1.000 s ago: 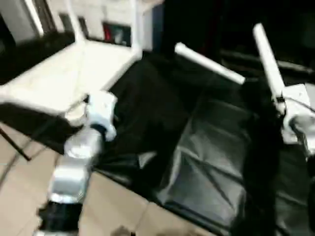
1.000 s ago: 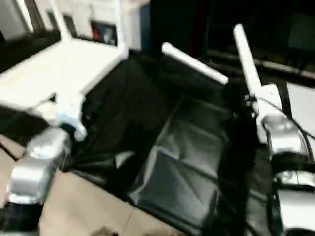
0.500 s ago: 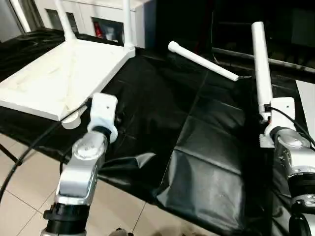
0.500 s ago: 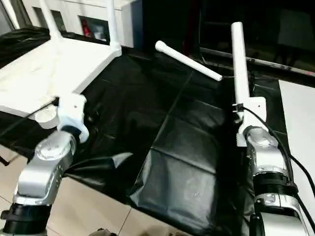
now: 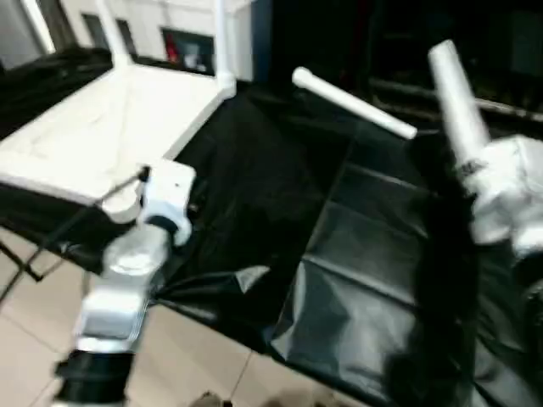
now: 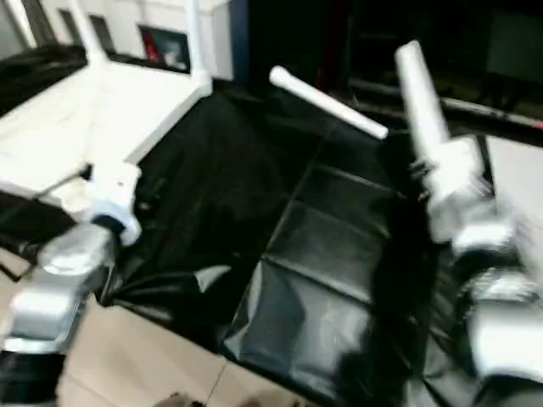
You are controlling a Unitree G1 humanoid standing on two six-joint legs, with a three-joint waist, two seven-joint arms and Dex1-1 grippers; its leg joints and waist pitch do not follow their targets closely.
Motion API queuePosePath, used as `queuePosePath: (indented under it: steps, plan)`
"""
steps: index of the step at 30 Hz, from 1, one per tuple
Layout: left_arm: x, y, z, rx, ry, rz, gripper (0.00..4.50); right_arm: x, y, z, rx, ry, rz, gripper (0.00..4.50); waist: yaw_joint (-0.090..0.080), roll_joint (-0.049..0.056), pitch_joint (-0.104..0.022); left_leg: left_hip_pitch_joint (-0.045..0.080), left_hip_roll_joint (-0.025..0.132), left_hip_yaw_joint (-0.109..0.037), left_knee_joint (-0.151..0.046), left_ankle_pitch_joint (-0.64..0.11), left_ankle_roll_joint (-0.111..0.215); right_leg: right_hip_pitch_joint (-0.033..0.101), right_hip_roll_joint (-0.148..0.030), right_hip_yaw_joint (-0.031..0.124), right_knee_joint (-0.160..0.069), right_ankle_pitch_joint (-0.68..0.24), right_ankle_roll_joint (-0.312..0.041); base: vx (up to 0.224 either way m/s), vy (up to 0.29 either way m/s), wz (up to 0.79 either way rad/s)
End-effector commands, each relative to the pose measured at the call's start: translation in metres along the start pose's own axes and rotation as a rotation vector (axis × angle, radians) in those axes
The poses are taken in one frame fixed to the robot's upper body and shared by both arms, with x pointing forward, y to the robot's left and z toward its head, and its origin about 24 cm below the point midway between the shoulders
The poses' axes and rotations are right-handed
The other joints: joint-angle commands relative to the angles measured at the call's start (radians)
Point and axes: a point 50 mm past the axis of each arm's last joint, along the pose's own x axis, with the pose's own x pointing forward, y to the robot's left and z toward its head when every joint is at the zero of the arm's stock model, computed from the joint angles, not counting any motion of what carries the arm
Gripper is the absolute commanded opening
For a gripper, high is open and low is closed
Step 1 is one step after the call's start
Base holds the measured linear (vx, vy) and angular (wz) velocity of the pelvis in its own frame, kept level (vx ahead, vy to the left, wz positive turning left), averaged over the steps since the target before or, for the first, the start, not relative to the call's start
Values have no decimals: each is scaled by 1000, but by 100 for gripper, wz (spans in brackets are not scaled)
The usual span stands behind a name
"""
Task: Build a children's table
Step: Pick table leg
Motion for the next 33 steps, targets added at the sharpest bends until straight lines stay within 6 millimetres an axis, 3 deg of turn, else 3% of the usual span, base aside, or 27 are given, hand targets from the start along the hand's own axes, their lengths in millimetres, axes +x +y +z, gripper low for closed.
queuePosePath:
  steps: [1,2,7,9,12,14,18,20,22,23,27,28,29,31,33]
  plan:
    - [-5,-2,0,11,8,-68,213,0,-8,4,-85,12,5,189,1,6,-71,18,21,-4,-67,-247,21,47,-40,20,-76,-200,-233,0,0,0]
    - [-5,-2,-1,15,12,-83,213,-1,-9,5,-107,18,10,189,-2,0,-70,17,19,-1,-66,-256,22,47,-38,19,-79,-202,-240,0,0,0]
    - [-15,-11,-3,33,43,-226,213,-2,-17,-2,-383,129,67,189,2,10,-67,15,22,-2,-66,-266,29,49,-41,20,-77,-215,-262,0,0,0]
    - [-17,-13,-2,27,47,-250,213,-2,-18,-2,-415,149,74,189,3,12,-66,13,21,-1,-65,-258,36,49,-41,20,-77,-215,-272,0,0,0]
    - [-19,-14,-2,26,48,-262,213,-2,-19,-2,-424,150,68,189,2,14,-65,14,21,-1,-64,-261,47,50,-42,20,-79,-245,-270,0,0,0]
    - [-23,-16,-2,30,60,-279,213,-3,-22,1,-431,145,35,189,5,26,-63,14,21,-3,-65,-281,43,48,-42,18,-81,-276,-263,0,0,0]
    - [-30,-14,-2,34,76,-285,213,-3,-26,6,-399,120,-15,189,5,27,-63,16,20,-3,-66,-293,36,45,-40,17,-81,-295,-251,0,0,0]
    - [-37,-10,-2,40,95,-290,213,-3,-28,5,-404,123,-27,189,7,34,-63,16,20,-6,-67,-301,32,45,-40,16,-80,-295,-248,0,0,0]
    - [-39,-8,-2,46,105,-294,213,-3,-28,2,-425,135,-32,189,7,34,-63,16,20,-5,-67,-307,30,44,-39,15,-80,-287,-249,0,0,0]
    - [-40,-7,-2,49,109,-295,213,-3,-29,0,-439,142,-35,189,10,43,-64,16,19,-6,-67,-310,29,44,-39,15,-80,-280,-251,0,0,0]
    - [-45,-6,0,57,121,-315,213,-3,-30,-6,-468,158,-51,189,13,46,-63,14,18,-7,-67,-316,31,47,-40,14,-78,-263,-263,0,0,0]
    - [-48,-6,2,67,123,-333,213,-3,-31,-8,-484,162,-64,189,20,56,-63,13,17,-7,-65,-303,40,47,-41,14,-78,-260,-265,0,0,0]
    - [-48,-6,2,69,123,-335,213,-3,-32,-8,-487,163,-67,189,21,53,-62,12,17,-6,-65,-302,43,46,-40,14,-79,-265,-265,0,0,0]
    - [-51,-3,8,86,116,-352,213,-4,-35,-10,-506,169,-89,189,32,67,-55,12,14,-8,-66,-310,41,44,-43,13,-80,-307,-252,0,0,0]
    - [-53,-1,14,96,96,-366,213,-4,-36,-10,-504,167,-100,189,34,66,-54,13,14,-7,-66,-319,41,42,-40,13,-84,-326,-244,0,0,0]
